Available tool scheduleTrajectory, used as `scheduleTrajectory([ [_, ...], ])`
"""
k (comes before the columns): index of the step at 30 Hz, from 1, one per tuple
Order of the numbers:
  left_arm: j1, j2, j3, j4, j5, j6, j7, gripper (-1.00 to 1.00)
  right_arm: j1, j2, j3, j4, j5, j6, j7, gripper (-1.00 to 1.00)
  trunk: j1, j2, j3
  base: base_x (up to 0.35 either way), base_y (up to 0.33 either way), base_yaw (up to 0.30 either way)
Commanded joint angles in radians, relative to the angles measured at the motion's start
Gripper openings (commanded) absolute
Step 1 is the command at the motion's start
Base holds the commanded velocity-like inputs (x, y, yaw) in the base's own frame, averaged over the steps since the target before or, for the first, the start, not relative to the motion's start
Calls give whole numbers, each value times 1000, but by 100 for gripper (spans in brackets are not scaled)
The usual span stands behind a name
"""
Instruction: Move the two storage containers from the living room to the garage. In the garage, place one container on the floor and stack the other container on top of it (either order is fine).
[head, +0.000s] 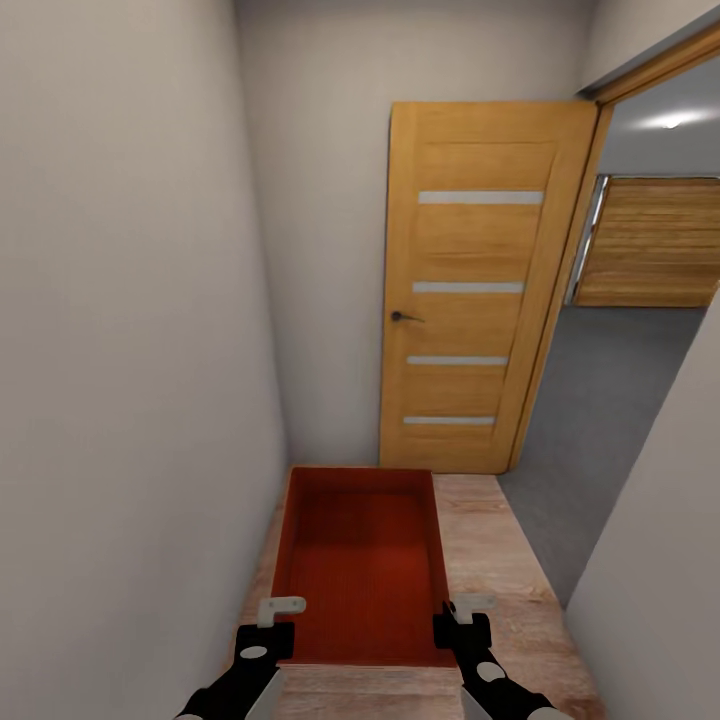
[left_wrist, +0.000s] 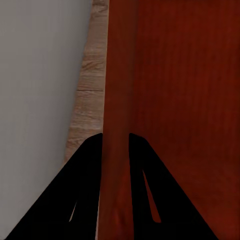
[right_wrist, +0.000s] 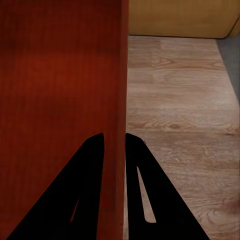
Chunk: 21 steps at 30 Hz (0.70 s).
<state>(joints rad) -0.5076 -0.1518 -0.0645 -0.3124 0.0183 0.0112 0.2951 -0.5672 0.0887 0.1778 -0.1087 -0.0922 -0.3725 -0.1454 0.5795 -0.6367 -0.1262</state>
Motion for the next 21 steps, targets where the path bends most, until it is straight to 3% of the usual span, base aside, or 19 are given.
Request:
scheduleTrajectory([
  [1,0,6,-26,12,16,3,12,-100,-2,-3,6,-2,0,-94,-3,-100,1,-1,-2,322,0,0],
  [16,0,6,-26,12,17,3,12,-100,-2,-3,6,-2,2,-95,-3,-100,1,-1,-2,322,0,0],
  [21,0,6,-26,12,17,3,12,-100,-2,-1,6,-2,-1,-95,-5,-100,1,-1,-2,322,0,-129],
])
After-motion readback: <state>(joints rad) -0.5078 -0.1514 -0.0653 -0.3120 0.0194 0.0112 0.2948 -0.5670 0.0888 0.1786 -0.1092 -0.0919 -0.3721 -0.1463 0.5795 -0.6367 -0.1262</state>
